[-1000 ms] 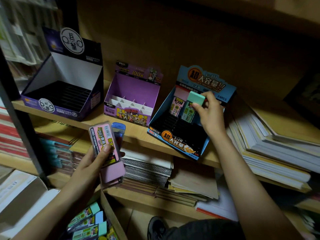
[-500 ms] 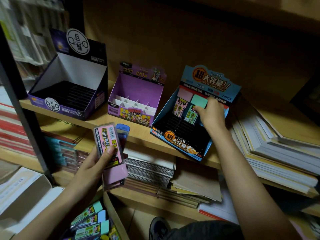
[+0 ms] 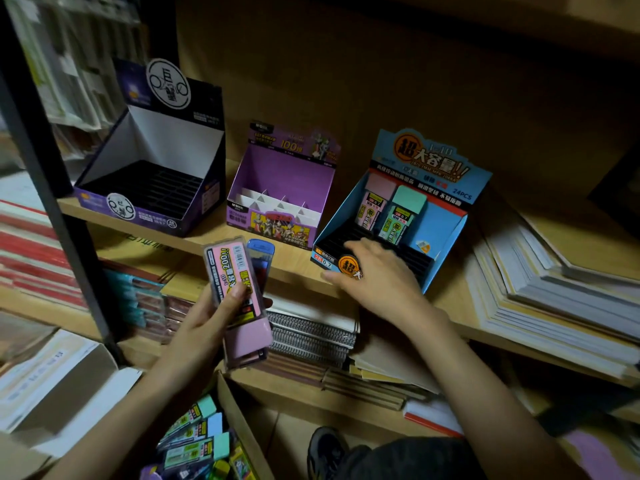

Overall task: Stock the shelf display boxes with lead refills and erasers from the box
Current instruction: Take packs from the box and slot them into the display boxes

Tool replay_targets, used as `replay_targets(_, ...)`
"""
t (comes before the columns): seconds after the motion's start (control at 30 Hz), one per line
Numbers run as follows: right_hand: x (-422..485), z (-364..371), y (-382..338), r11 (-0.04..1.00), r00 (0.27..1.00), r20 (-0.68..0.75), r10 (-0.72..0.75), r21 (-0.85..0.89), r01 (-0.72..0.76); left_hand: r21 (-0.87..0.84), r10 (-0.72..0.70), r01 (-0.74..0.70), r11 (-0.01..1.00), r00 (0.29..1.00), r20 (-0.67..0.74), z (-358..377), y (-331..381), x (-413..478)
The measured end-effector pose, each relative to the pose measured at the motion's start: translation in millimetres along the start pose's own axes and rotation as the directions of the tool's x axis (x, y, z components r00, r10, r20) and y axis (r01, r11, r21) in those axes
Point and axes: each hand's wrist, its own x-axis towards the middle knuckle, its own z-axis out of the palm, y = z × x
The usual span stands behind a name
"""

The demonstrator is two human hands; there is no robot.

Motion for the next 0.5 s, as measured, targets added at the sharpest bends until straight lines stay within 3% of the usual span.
replay_targets(0.13,9,5,13,0.997,0.997,0.002,-0.071,-0.043,0.071,-0.006,0.017,-0.017,1.000,1.000,0.023,0,2,-1)
replay_targets(0.27,4,-3,32,0.989,0.987,0.065,-0.146,0.040,0.144,0.020,0.063,-0.063,0.998,0.998,0.005,3,1,-1)
replay_targets(0.5,0,-11,57,0.967,0.966,0.127,-0.227,0.152,0.207,0.059,0.019,-0.022,0.998,0.999,0.046,10,1,-1)
